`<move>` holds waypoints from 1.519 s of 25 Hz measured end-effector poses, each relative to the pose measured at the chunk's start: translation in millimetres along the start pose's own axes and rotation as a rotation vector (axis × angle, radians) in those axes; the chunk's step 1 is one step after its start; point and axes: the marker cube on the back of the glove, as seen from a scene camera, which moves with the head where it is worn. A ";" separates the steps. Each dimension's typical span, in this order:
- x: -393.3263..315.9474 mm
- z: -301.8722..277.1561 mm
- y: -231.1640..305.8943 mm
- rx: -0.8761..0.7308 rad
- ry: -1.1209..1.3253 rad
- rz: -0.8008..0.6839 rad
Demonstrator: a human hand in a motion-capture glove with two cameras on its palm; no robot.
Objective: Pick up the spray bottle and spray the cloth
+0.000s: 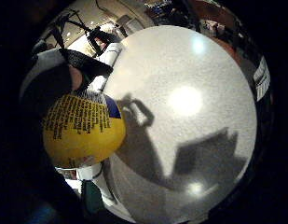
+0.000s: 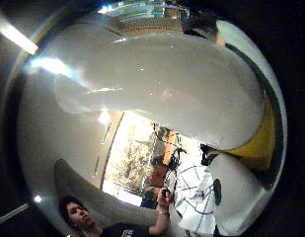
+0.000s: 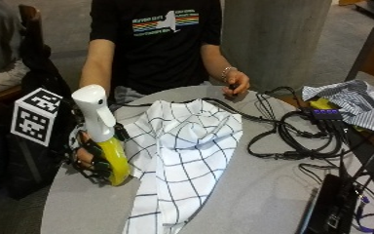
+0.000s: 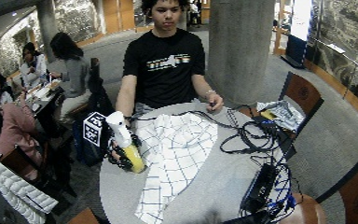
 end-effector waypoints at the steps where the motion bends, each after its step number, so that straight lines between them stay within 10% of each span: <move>1: -2.3 -3.7 2.5 -0.026 0.016 -0.007; 38: -70.1 -44.9 35.8 -0.624 0.792 0.013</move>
